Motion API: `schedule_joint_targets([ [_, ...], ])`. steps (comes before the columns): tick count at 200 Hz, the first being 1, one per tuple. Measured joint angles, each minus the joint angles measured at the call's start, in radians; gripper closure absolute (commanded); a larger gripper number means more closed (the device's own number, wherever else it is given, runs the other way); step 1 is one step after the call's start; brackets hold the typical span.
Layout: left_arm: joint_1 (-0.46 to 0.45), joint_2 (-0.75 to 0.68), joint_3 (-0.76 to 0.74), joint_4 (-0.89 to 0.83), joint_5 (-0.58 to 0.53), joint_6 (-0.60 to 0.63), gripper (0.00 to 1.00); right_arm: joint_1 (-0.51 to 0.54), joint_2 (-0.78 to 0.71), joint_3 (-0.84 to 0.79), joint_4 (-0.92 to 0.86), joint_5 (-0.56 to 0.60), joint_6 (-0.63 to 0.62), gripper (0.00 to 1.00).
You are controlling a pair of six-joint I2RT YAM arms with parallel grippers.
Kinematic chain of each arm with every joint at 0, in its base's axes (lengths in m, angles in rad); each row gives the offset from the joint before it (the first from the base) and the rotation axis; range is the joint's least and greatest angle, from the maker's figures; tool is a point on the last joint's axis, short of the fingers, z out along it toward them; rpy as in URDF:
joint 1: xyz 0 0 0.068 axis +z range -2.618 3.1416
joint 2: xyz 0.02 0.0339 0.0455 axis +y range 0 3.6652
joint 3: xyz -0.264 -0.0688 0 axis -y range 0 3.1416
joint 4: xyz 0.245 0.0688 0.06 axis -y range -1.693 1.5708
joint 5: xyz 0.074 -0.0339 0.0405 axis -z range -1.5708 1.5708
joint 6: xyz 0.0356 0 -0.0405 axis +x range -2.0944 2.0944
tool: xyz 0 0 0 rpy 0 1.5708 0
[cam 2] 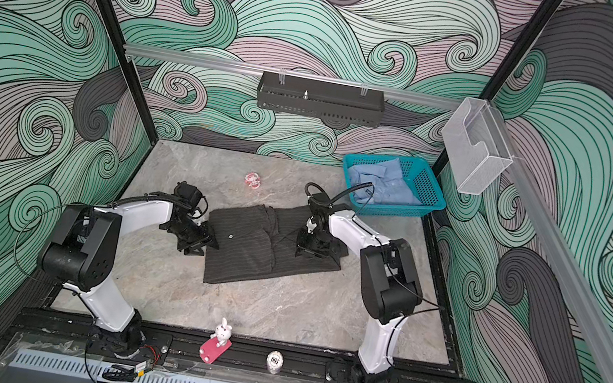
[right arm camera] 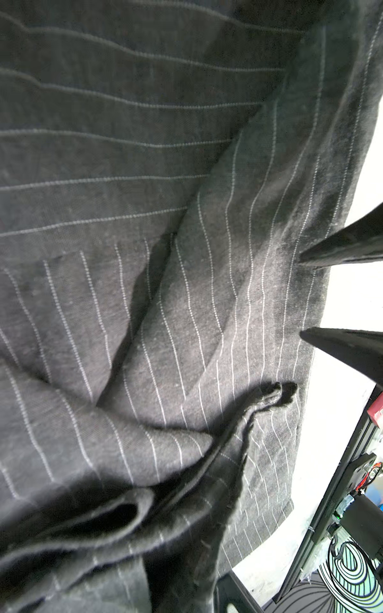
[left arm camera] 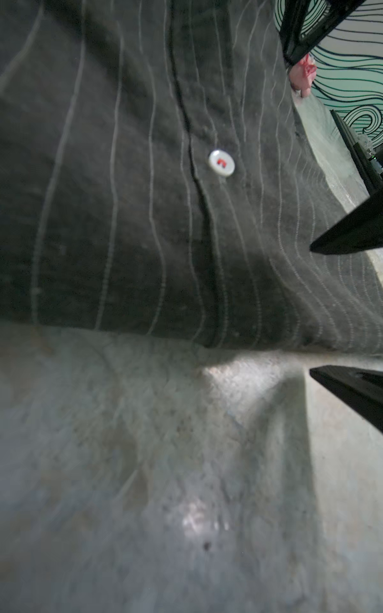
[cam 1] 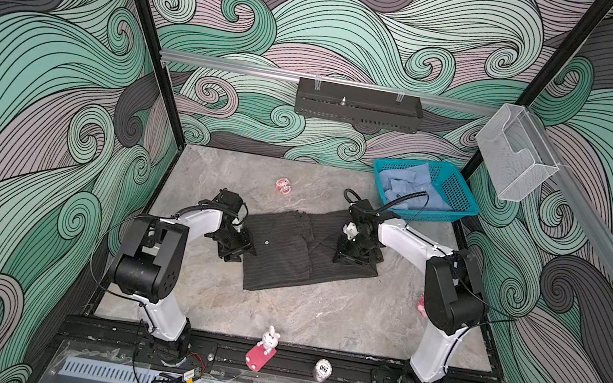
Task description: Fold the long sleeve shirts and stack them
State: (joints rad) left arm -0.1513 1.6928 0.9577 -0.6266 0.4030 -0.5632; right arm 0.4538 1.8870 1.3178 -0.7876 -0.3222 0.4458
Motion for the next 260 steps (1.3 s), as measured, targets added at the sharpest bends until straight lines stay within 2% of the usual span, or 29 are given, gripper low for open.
schedule_joint_targets([
  [45,0.007,0.036,-0.012,0.074,0.06,-0.006,0.6,0.0,0.0,0.014,-0.002,-0.006,0.0,0.66],
  [54,0.008,0.042,-0.015,0.093,0.076,-0.01,0.66,0.0,0.0,0.019,0.001,-0.011,0.0,0.66],
  [85,0.01,0.064,-0.028,0.144,0.101,-0.014,1.0,0.0,0.0,0.038,0.024,-0.032,0.008,0.65],
  [116,0.011,0.065,-0.02,0.128,0.089,-0.005,1.0,0.0,0.0,0.063,0.05,-0.037,0.026,0.62],
  [194,0.03,0.063,0.18,-0.18,-0.132,0.111,1.0,-0.045,0.0,0.043,0.074,-0.019,0.041,0.63],
  [231,0.039,0.029,0.264,-0.305,-0.213,0.174,1.0,0.018,0.0,0.061,0.134,-0.076,0.054,0.64],
  [260,0.039,0.01,0.287,-0.343,-0.216,0.205,1.0,0.099,0.051,0.179,0.202,-0.137,0.104,0.67],
])
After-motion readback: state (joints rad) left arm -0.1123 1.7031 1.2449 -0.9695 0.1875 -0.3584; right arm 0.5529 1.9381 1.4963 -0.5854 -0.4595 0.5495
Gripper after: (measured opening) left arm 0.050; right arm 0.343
